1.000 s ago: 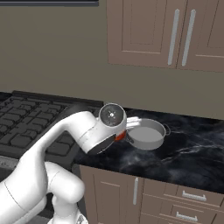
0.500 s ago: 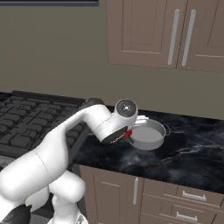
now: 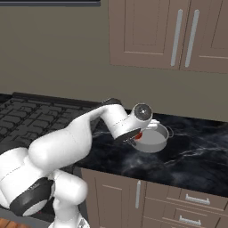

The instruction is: Turn on the sink faucet. Then move the tomato from the counter to the sink. Turn off the sink. Move the vegetable from the sink to the pot next to the stove. Finally move the pot to the front right burner.

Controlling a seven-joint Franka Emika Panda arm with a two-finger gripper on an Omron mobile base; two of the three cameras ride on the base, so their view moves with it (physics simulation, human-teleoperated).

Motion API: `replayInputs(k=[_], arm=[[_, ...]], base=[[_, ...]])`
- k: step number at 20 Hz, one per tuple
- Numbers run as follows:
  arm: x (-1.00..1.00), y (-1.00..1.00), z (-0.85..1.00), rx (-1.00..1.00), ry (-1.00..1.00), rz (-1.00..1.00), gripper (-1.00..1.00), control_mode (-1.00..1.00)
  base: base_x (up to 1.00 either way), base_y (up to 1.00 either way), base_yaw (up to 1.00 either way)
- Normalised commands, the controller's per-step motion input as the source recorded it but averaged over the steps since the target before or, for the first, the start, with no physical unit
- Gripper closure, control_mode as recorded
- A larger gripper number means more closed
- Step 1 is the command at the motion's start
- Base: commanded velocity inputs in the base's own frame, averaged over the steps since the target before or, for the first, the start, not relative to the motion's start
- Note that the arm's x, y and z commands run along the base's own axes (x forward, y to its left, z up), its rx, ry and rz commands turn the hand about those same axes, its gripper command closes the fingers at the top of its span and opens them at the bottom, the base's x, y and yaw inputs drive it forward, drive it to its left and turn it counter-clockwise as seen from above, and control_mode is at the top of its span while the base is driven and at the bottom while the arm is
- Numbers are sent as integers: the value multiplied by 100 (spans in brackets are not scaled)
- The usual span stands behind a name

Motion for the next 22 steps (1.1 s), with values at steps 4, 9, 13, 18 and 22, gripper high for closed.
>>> replayInputs(k=[4, 9, 13, 18, 22], arm=[[54, -25, -35, 8, 6, -1, 100, -100], [60, -15, -35, 6, 6, -2, 100, -100], [54, -8, -36, 2, 5, -2, 100, -100], [46, -5, -31, 0, 7, -1, 100, -100], [43, -9, -23, 0, 7, 0, 100, -100]], base=[[0, 0, 0], [0, 0, 0], [0, 0, 0], [0, 0, 0], [0, 0, 0]])
